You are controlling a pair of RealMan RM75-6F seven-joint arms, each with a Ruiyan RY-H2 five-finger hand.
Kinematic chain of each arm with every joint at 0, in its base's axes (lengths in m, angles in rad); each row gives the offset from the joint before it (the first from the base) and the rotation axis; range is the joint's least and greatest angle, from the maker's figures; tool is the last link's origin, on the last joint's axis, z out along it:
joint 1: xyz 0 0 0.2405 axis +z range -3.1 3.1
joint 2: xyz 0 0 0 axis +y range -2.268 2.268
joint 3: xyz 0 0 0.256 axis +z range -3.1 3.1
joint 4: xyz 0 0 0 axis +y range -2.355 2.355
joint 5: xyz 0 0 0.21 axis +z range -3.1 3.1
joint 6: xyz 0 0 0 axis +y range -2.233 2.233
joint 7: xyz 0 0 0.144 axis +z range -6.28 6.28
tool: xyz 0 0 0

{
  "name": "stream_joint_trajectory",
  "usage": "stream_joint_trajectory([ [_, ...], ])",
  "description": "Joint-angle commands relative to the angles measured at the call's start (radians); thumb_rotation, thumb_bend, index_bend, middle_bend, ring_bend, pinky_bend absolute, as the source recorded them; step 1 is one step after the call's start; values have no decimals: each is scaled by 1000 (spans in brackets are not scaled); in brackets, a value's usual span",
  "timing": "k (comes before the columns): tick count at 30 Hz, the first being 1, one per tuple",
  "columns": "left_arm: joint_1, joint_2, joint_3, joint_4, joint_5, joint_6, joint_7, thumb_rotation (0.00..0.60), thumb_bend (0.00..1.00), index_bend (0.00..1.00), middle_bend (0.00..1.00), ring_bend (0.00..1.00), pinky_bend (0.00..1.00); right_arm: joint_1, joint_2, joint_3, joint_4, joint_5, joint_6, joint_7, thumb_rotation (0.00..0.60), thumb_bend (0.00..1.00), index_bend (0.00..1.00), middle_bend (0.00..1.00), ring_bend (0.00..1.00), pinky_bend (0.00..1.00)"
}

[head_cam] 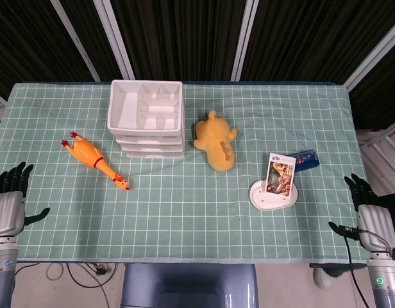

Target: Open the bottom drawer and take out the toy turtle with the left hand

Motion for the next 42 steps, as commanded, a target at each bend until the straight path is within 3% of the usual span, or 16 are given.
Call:
stream_joint_trajectory([
  [1,-7,-2,-6,-8,-5,-7,1,600,103,0,0,0,0,-1,1,1,0,5,-3,3,600,70,0,0,0,185],
  [4,-16,-1,-17,-27,-20,-22,-4,600,117,0,8,21,76,-2,3,1,-1,7,-5,6,600,71,0,0,0,185],
  [5,-21,1,-21,-36,-22,-26,-5,600,141,0,41,70,168,-2,5,0,-3,7,-4,8,600,71,0,0,0,185],
  [7,-32,1,-36,-49,-20,-27,-7,600,213,0,170,229,373,-3,7,0,-6,3,-3,15,600,71,0,0,0,185],
  [9,-51,-7,-56,-57,-17,-31,-16,600,319,0,405,455,594,-3,8,-1,-5,1,-4,19,600,71,0,0,0,185],
  [12,-99,-23,-104,-102,-58,-77,-23,600,430,18,655,681,770,-1,8,0,-6,3,-10,25,600,71,0,0,0,185],
  [16,-172,-54,-169,-167,-153,-145,2,600,533,66,816,838,908,2,8,1,-5,9,-19,31,600,71,0,0,0,184],
  [21,-282,-137,-251,-223,-356,-240,39,600,581,96,928,937,991,3,10,2,-6,13,-26,38,600,71,0,0,0,185],
  [26,-369,-221,-313,-256,-609,-298,37,600,603,102,966,975,1000,4,12,2,-6,15,-30,47,600,71,0,0,0,185],
  [30,-425,-272,-335,-261,-753,-327,26,600,622,103,970,989,1000,4,14,3,-8,16,-34,55,600,70,0,0,0,185],
  [42,-515,-383,-364,-187,-947,-359,-56,600,623,103,971,990,1000,4,19,3,-10,21,-42,73,600,71,0,0,0,184],
])
